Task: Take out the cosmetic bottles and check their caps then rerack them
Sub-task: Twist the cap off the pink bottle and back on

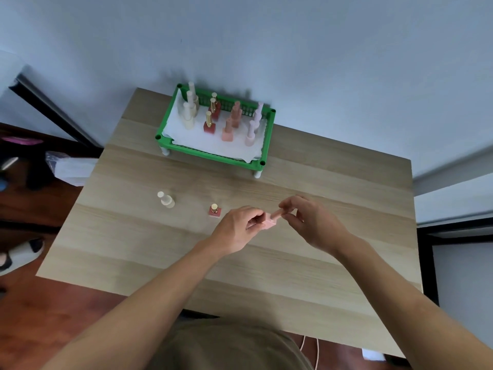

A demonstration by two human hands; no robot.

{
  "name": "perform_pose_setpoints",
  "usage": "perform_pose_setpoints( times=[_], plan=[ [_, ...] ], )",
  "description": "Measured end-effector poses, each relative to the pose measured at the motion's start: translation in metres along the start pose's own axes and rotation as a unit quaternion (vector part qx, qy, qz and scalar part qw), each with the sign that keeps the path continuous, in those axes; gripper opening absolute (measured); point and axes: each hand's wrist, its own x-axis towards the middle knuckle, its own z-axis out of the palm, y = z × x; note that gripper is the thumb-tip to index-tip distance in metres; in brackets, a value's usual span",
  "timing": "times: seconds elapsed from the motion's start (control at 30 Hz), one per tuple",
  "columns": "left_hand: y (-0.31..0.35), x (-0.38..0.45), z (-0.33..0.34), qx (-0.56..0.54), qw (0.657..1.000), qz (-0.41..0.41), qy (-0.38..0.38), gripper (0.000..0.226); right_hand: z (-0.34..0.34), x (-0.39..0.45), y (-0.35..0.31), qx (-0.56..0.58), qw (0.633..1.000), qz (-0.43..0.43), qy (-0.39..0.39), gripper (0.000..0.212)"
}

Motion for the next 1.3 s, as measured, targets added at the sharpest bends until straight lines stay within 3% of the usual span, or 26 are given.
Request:
perform_pose_setpoints(
  times=[0.17, 0.7, 1.0, 1.17, 1.3],
  plan=[
    [0.004, -0.001, -0.008, 0.002, 1.0, 0.016, 0.014, 0.014, -0.011, 0.004, -0.004, -0.026, 1.0, -0.001, -0.017, 0.016],
    [0.016, -0.007, -0.02, -0.018, 0.999, 0.032, 0.035, 0.015, -0.018, 0.011, -0.025, -0.111, 0.993, 0.046, 0.001, 0.061],
    [0.012, -0.01, -0.022, -0.014, 0.999, 0.033, 0.031, 0.015, -0.026, 0.002, -0.023, -0.077, 0.995, -0.051, -0.029, 0.037],
    [0.013, -0.013, -0.025, -0.021, 0.998, 0.041, 0.039, 0.017, -0.021, 0.003, -0.031, -0.069, 0.996, -0.063, -0.01, 0.018],
    [0.012, -0.016, -0.027, -0.023, 0.998, 0.044, 0.044, 0.019, -0.016, 0.005, -0.031, -0.083, 0.996, -0.04, -0.007, 0.024]
  ],
)
